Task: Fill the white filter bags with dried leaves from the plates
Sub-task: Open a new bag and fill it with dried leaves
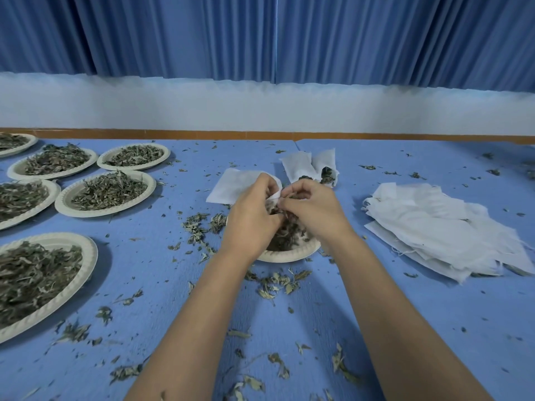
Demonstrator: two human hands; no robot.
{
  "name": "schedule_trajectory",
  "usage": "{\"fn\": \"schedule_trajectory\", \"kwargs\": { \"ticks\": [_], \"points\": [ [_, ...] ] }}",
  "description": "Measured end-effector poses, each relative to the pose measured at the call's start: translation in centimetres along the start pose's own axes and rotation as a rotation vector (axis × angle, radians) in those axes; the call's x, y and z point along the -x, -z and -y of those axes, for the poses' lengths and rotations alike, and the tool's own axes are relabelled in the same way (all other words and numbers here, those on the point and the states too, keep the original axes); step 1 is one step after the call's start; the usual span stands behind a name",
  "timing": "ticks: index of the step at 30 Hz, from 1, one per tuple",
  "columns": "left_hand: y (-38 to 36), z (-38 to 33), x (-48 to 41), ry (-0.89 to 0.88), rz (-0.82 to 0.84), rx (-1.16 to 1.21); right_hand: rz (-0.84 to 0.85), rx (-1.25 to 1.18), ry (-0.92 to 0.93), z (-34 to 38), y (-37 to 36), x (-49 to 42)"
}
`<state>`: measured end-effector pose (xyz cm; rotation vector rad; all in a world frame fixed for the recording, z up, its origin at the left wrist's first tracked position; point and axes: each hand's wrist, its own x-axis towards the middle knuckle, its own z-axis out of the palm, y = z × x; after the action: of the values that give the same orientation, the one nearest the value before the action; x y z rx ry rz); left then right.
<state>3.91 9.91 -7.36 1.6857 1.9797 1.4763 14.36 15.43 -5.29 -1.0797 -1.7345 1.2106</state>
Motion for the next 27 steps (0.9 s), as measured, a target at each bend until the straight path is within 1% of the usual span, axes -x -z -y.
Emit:
{"fn": "schedule_trajectory", "kwargs": {
  "ticks": [3, 5, 8, 11, 12, 14, 16, 18, 19, 21, 24, 27],
  "points": [
    [0.4, 0.2, 0.0, 0.030, -0.030, 0.099, 0.175, -0.114, -0.064, 0.3, 0.6, 0.0],
    [0.3, 0.1, 0.1, 0.025, -0.042, 0.131, 0.220, -0.169, -0.086, 0.5, 0.8, -0.2],
    [0.3, 0.0, 0.1, 0.020, -0.056, 0.125, 0.231, -0.238, -0.122, 0.6, 1.0, -0.3],
    [0.3, 0.1, 0.1, 0.037, -0.077, 0.132, 0.183, -0.270, -0.154, 0.5, 1.4, -0.4],
    [0.4, 0.1, 0.0, 0.043, -0.083, 0.141, 0.148, -0.248, -0.151, 0.5, 1.4, -0.5],
    [0.4, 0.2, -0.1, 0.050, -0.089, 0.163, 0.070, -0.095, -0.099, 0.1, 1.4, -0.7],
    [0.5, 0.3, -0.2, 0.060, -0.084, 0.180, 0.011, 0.133, 0.034, -0.4, 1.2, -0.7],
    [0.5, 0.2, -0.2, 0.057, -0.075, 0.201, -0.015, 0.297, 0.219, -0.6, 1.0, -0.6],
    [0.5, 0.2, -0.2, 0.050, -0.071, 0.210, -0.017, 0.337, 0.292, -0.6, 0.9, -0.5],
    [0.6, 0.1, -0.1, 0.040, -0.069, 0.225, -0.041, 0.394, 0.366, -0.8, 0.7, -0.5],
    [0.6, 0.1, 0.0, 0.032, -0.071, 0.235, -0.127, 0.495, 0.405, -1.0, 0.6, -0.5],
    [0.3, -0.1, 0.0, 0.048, -0.124, 0.223, -0.149, 0.544, 0.445, -1.2, 0.4, -0.7]
  ]
}}
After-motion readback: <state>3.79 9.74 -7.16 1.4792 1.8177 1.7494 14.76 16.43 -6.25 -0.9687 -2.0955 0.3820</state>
